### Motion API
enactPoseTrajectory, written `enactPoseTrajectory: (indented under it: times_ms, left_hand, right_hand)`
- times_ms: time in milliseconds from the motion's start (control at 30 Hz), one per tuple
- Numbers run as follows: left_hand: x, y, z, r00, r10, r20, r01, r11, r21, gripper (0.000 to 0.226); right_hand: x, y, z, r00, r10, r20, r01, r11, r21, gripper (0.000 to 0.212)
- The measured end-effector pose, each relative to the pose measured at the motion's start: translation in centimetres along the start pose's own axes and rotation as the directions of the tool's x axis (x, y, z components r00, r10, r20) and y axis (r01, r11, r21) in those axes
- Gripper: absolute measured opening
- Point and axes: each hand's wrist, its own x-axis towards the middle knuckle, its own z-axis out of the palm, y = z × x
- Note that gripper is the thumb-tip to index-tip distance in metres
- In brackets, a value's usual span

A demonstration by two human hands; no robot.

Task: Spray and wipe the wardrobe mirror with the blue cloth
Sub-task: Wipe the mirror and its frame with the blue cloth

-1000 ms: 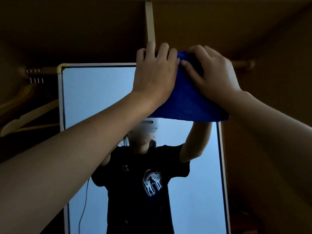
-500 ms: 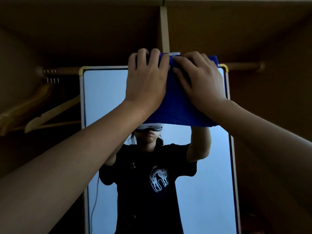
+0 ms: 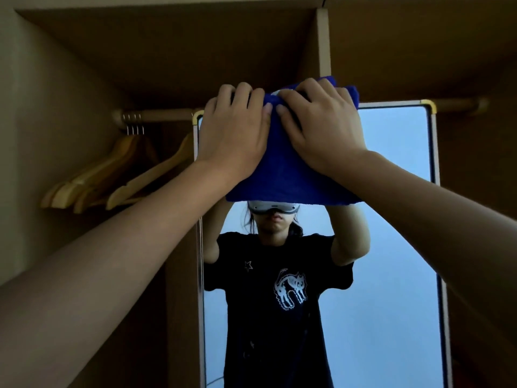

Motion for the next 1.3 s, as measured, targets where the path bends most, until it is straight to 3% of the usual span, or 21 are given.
enactPoseTrajectory:
  times_ms: [500, 1067, 1167, 1300]
  left_hand:
    - [-0.8, -4.8, -0.9, 0.999, 0.016, 0.042, -0.015, 1.000, -0.027, 0.043]
    - [-1.9, -6.1, -1.0, 0.989, -0.121, 0.084, 0.129, 0.987, -0.094, 0.046]
    - [-0.9, -6.9, -0.8, 0.980, -0.176, 0.093, 0.189, 0.969, -0.158, 0.046]
    - [-0.6, -8.8, 0.0, 0.982, -0.173, 0.080, 0.191, 0.911, -0.367, 0.044]
  right_hand:
    - [2.1, -4.5, 1.4, 0.996, 0.039, 0.084, -0.037, 0.999, -0.019, 0.045]
    - [4.0, -6.4, 1.0, 0.963, 0.020, 0.269, -0.002, 0.998, -0.065, 0.043]
    - [4.3, -6.9, 0.8, 0.963, 0.028, 0.268, -0.020, 0.999, -0.034, 0.040]
    - [4.6, -8.3, 1.1, 0.962, 0.045, 0.271, -0.031, 0.998, -0.057, 0.040]
